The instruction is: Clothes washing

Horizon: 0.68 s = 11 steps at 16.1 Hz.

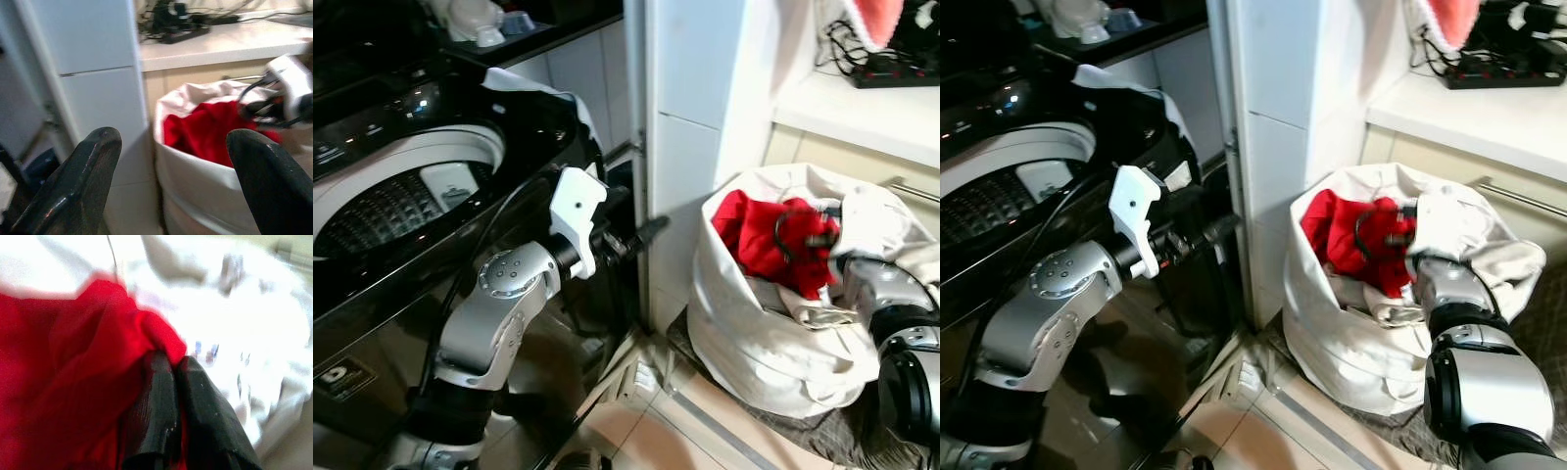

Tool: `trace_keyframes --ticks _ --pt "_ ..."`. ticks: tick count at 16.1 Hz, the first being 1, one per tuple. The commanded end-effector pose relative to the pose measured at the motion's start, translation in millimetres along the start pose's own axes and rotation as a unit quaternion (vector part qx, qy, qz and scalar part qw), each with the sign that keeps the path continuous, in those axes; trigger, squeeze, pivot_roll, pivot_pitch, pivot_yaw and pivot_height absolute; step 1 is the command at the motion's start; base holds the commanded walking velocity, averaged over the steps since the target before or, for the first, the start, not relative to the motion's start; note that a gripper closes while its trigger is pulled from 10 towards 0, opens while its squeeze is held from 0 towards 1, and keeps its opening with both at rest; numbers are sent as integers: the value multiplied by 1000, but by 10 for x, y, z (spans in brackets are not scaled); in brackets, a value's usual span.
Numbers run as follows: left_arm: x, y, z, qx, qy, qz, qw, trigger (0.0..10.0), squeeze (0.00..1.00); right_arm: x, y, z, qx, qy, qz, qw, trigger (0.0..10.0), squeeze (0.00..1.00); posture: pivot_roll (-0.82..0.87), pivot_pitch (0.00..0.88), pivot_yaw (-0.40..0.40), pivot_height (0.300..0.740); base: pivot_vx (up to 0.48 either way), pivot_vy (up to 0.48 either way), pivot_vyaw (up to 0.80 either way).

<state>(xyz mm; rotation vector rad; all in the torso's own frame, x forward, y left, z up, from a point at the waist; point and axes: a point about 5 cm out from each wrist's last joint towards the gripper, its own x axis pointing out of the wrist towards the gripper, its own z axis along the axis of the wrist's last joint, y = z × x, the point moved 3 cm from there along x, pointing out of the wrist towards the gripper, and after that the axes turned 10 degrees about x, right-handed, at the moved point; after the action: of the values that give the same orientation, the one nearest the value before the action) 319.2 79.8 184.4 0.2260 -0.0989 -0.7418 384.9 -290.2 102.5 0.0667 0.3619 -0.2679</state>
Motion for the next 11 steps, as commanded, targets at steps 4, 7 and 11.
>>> trace_keyframes --ticks 4,7,11 --pt "19 199 129 41 -14 47 998 10000 0 -279 284 784 42 -130 149 979 0 0 35 0 103 740 0 0 0" --pt "127 233 399 40 -66 52 996 10000 0 -727 644 1227 65 -169 300 937 0 0 18 0 109 740 0 0 0" --pt "230 179 852 28 -157 20 987 10000 1000 -1404 1139 1692 94 -210 476 849 0 0 9 0 103 740 0 0 0"
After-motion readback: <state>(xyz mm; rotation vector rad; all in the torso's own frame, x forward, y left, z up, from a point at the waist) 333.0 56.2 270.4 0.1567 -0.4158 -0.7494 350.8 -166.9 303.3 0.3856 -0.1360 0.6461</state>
